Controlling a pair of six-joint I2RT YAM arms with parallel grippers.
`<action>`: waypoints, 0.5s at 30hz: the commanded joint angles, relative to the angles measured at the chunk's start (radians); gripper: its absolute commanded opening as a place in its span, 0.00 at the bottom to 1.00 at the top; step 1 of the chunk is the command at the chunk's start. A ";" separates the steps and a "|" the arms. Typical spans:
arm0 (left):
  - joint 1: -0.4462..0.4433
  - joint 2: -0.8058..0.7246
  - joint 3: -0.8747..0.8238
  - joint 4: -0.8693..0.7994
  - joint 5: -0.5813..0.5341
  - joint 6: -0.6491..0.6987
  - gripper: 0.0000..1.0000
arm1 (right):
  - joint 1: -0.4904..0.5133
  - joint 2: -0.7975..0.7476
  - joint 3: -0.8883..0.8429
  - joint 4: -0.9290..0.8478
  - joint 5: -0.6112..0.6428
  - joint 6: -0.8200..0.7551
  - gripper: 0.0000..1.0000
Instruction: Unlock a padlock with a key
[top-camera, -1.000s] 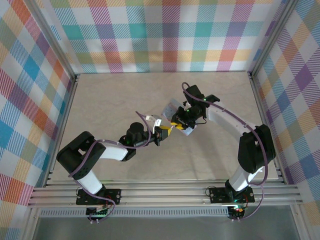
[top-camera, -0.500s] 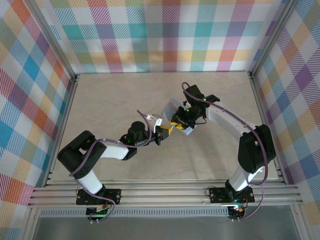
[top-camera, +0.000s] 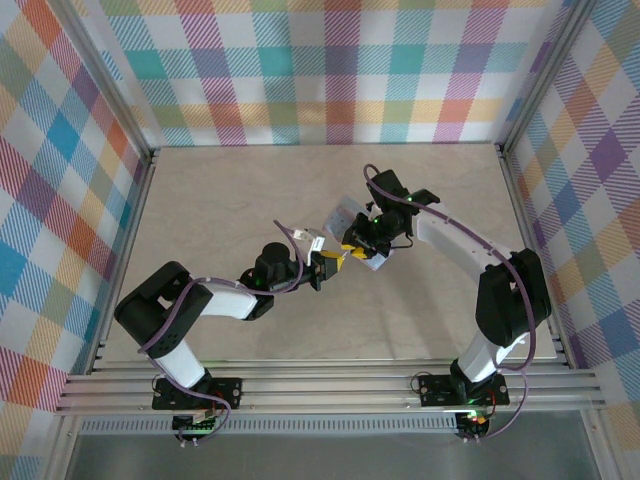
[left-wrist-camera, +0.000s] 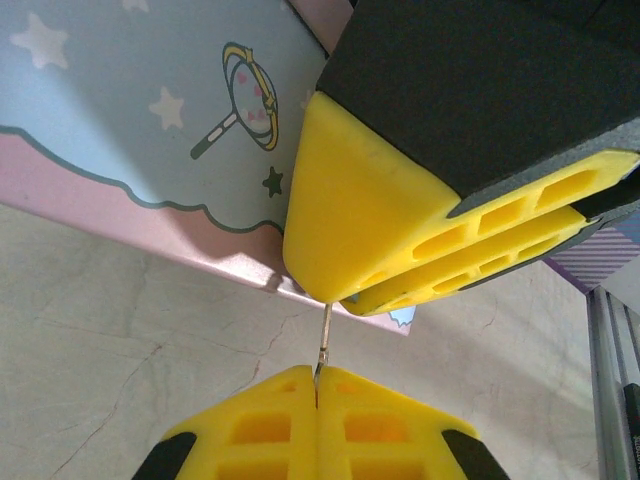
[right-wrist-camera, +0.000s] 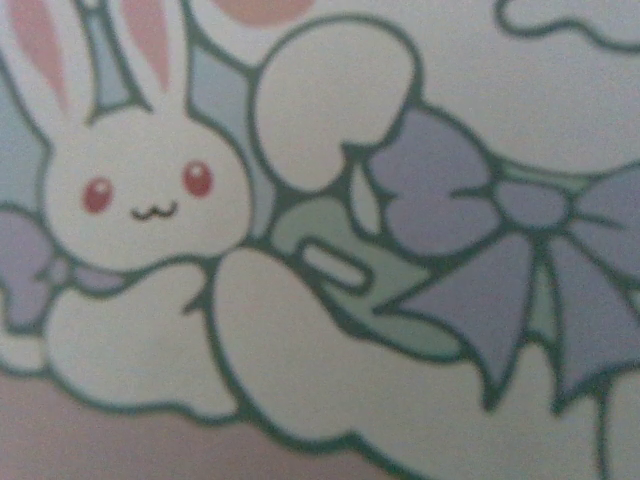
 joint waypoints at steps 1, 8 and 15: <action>0.001 -0.034 0.001 0.080 0.014 0.006 0.00 | 0.010 0.000 0.032 -0.006 -0.017 -0.014 0.00; 0.001 -0.040 -0.007 0.087 0.014 0.006 0.00 | 0.010 0.010 0.050 -0.019 -0.021 -0.019 0.00; 0.002 -0.040 -0.008 0.093 0.009 0.009 0.00 | 0.011 0.021 0.073 -0.040 -0.029 -0.025 0.00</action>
